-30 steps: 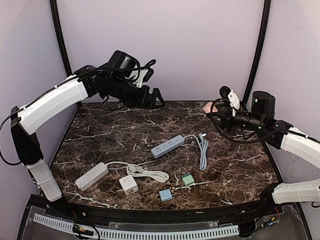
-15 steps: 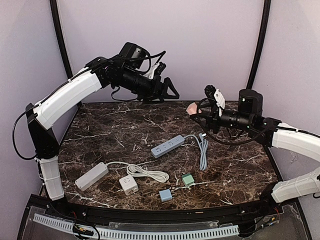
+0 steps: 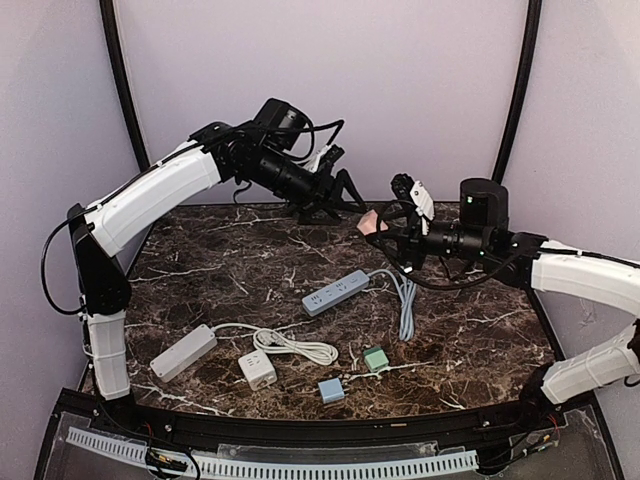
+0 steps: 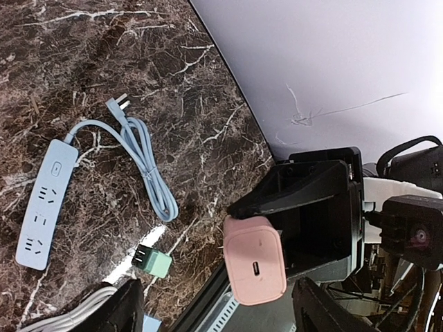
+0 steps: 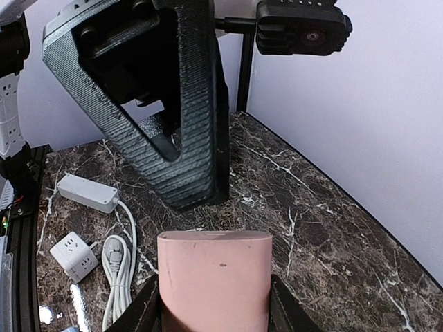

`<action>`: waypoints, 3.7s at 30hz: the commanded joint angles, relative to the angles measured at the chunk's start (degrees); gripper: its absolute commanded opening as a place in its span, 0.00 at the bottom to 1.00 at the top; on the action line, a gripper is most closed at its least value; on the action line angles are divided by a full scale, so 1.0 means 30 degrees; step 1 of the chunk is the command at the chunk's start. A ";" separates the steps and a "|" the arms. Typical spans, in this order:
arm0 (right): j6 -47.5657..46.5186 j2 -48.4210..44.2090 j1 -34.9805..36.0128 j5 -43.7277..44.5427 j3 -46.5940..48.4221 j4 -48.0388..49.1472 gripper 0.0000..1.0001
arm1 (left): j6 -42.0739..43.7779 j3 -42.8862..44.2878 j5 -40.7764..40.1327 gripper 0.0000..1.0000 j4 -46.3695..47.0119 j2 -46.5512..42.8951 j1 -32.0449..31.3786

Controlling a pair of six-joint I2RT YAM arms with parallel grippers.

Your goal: Insert the plug

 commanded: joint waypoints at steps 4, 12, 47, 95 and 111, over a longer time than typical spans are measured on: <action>-0.0582 0.0564 0.0519 0.0240 0.1037 0.0904 0.00 | -0.0474 0.0185 0.2262 0.70 0.0102 0.0248 0.0085; -0.1622 0.0967 0.1239 0.0249 0.1291 0.0779 0.00 | -0.0621 0.0118 0.3469 0.58 -0.0018 0.0484 0.0084; -0.2775 0.0974 0.2033 0.1530 0.0892 0.0866 0.43 | -0.0943 0.0093 0.3628 0.01 -0.1284 0.1101 0.0098; 0.8119 0.0535 0.0271 0.6857 0.1573 -1.1900 0.99 | 1.0584 0.2410 -0.9636 0.01 -0.6933 0.3742 0.0812; 0.8021 0.0157 -0.0943 0.7901 0.1592 -1.3610 0.99 | 1.2711 0.5425 -0.9107 0.01 -0.4881 0.7609 0.0019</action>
